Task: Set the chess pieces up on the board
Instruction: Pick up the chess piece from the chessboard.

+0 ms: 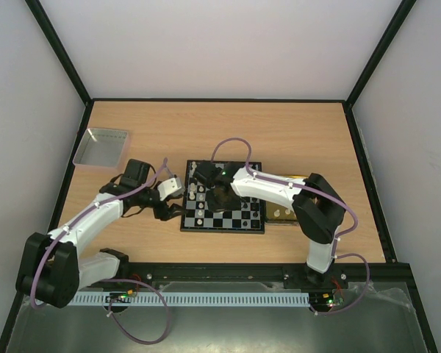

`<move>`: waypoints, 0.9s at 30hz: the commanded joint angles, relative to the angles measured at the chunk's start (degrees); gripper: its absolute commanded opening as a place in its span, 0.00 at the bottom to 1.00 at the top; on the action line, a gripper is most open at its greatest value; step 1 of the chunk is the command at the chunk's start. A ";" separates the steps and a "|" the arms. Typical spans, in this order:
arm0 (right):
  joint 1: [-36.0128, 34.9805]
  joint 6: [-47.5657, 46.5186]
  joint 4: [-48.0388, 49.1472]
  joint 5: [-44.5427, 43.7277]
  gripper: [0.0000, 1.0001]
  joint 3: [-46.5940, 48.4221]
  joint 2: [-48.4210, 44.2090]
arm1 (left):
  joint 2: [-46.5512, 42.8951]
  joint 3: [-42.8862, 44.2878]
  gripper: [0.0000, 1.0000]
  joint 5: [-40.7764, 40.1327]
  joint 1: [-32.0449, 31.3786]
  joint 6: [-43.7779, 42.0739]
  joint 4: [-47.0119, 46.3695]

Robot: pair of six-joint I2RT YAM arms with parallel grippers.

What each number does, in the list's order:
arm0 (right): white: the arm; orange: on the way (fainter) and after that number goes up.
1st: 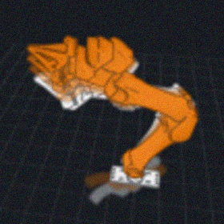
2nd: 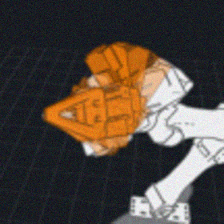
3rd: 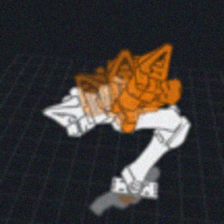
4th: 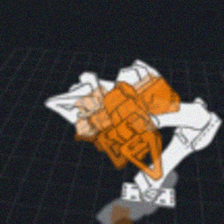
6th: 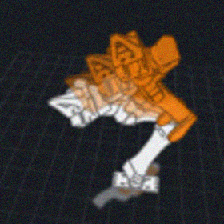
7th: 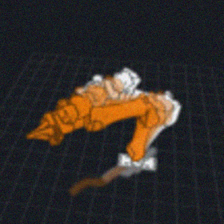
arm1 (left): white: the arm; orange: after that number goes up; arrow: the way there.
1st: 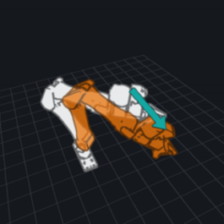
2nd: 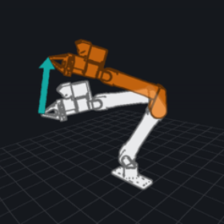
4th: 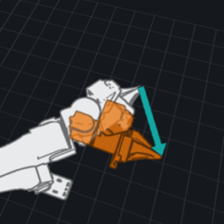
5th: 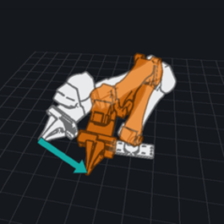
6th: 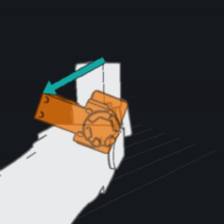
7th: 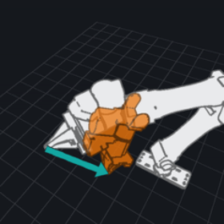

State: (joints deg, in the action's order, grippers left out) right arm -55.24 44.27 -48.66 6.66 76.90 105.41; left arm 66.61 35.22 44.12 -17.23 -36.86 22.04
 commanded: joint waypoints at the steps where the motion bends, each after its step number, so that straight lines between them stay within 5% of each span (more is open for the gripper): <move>1: -0.09 0.73 0.38 -0.77 0.17 -1.12 0.78 | 0.43 -0.79 0.67 1.10 -0.54 -1.16 0.82; 8: -0.11 0.73 0.75 -0.67 0.17 -1.50 1.03 | -0.58 -2.74 0.66 -3.79 -4.30 0.64 -2.70; 18: -0.10 0.95 0.92 -0.93 0.17 -1.54 0.95 | -0.61 -3.51 0.43 -6.06 -6.89 1.84 -5.23; 27: -0.09 0.61 -0.28 -1.62 0.07 -0.59 1.38 | -2.27 -3.76 0.44 -6.72 -6.85 1.97 -5.51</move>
State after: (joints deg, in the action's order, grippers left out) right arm -55.24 44.40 -47.68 6.63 75.99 105.62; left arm 66.11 32.01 37.39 -23.86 -34.81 17.32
